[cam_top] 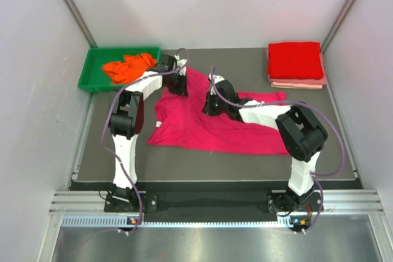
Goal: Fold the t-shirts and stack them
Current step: Fold the tshirt
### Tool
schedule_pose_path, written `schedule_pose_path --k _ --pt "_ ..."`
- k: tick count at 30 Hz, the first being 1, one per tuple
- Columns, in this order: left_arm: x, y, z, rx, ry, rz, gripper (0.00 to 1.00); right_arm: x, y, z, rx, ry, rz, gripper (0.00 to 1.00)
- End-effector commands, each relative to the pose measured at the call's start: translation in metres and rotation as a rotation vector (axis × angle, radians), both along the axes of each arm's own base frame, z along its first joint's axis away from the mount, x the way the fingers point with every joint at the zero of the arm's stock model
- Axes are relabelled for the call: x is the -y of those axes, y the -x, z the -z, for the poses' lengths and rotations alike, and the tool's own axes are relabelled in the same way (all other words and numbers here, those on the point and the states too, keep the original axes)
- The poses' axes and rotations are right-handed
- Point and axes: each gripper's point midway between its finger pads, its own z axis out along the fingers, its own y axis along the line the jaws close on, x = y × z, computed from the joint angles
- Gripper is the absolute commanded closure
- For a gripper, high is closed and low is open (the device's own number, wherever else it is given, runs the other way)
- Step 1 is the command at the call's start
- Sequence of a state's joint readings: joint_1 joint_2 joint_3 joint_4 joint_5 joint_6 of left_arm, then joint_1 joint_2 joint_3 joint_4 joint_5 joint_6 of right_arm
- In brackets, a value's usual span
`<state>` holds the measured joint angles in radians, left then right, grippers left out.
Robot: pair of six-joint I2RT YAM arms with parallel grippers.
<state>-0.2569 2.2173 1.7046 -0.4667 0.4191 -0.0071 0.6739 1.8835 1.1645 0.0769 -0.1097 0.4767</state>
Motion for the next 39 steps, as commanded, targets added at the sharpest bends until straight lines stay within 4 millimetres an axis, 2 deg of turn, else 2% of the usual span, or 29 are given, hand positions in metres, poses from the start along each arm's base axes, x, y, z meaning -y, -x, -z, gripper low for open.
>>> schedule_pose_path --k 1,3,4,5,7,8,9,10,11,12,13,14,15,16,17,18,20,21,25,27,30,31,32,34,36,39 --pt "0.001 -0.021 -0.034 0.1 0.0 -0.008 0.81 0.001 0.003 -0.029 0.041 -0.018 0.026 1.0" --pt "-0.01 -0.019 -0.046 0.071 -0.042 -0.09 0.77 0.008 0.003 -0.031 0.021 -0.003 0.055 1.0" --pt "-0.024 -0.022 -0.049 0.083 -0.106 -0.154 0.73 0.018 0.009 -0.027 -0.013 0.033 0.079 1.0" --pt "-0.032 -0.021 -0.061 0.089 -0.129 -0.207 0.71 0.023 0.012 -0.027 -0.032 0.038 0.093 1.0" --pt "-0.051 -0.005 -0.064 0.035 -0.217 -0.274 0.69 0.033 0.019 -0.024 -0.064 0.051 0.103 0.99" --pt "-0.061 -0.002 -0.074 0.035 -0.252 -0.316 0.68 0.041 0.025 -0.029 -0.081 0.055 0.112 0.99" --pt "-0.063 0.006 -0.076 0.01 -0.262 -0.325 0.68 0.049 0.031 -0.024 -0.101 0.073 0.12 1.0" --pt "-0.063 0.025 -0.073 -0.049 -0.276 -0.31 0.68 0.057 0.039 -0.029 -0.112 0.085 0.126 1.0" --pt "-0.056 0.035 -0.085 -0.056 -0.238 -0.298 0.69 0.066 0.041 -0.029 -0.121 0.091 0.142 1.0" --pt "-0.055 0.052 -0.075 -0.101 -0.228 -0.288 0.7 0.076 0.049 -0.021 -0.143 0.109 0.155 1.0" --pt "-0.049 0.063 -0.075 -0.113 -0.194 -0.273 0.71 0.085 0.055 -0.028 -0.144 0.109 0.169 1.0" --pt "-0.045 0.09 -0.07 -0.164 -0.142 -0.271 0.73 0.095 0.057 -0.028 -0.154 0.109 0.198 1.0" --pt "-0.043 0.101 -0.068 -0.177 -0.117 -0.276 0.75 0.106 0.067 -0.019 -0.178 0.128 0.212 1.0" --pt "-0.041 0.105 -0.067 -0.164 -0.097 -0.282 0.77 0.118 0.07 -0.024 -0.174 0.124 0.236 1.0" --pt "-0.05 0.123 -0.055 -0.198 -0.125 -0.321 0.79 0.125 0.074 -0.022 -0.186 0.125 0.25 1.0" --pt "-0.053 0.131 -0.05 -0.213 -0.142 -0.33 0.83 0.138 0.081 -0.011 -0.201 0.154 0.282 1.0" --pt "-0.058 0.151 -0.036 -0.271 -0.173 -0.334 0.84 0.156 0.087 -0.011 -0.214 0.155 0.331 1.0" --pt "-0.06 0.157 -0.033 -0.287 -0.179 -0.333 0.85 0.164 0.094 -0.003 -0.233 0.171 0.345 1.0" --pt "-0.065 0.179 -0.024 -0.302 -0.18 -0.349 0.83 0.206 0.107 0.006 -0.24 0.239 0.462 1.0" --pt "-0.072 0.191 -0.014 -0.325 -0.211 -0.369 0.83 0.219 0.114 0.016 -0.269 0.253 0.489 1.0" --pt "-0.102 0.198 -0.001 -0.324 -0.365 -0.435 0.82 0.251 0.121 0.029 -0.298 0.327 0.589 1.0" --pt "-0.113 0.198 0.001 -0.311 -0.419 -0.46 0.81 0.267 0.123 0.036 -0.323 0.355 0.639 1.0" --pt "-0.129 0.198 0.006 -0.293 -0.498 -0.499 0.8 0.274 0.125 0.041 -0.344 0.359 0.663 1.0" --pt "-0.14 0.206 0.012 -0.302 -0.555 -0.52 0.79 0.296 0.135 0.056 -0.408 0.376 0.745 1.0" --pt "-0.15 0.217 0.021 -0.325 -0.61 -0.539 0.78 0.307 0.142 0.066 -0.449 0.382 0.798 1.0" --pt "-0.153 0.228 0.027 -0.368 -0.625 -0.555 0.78 0.309 0.144 0.069 -0.477 0.357 0.833 1.0"
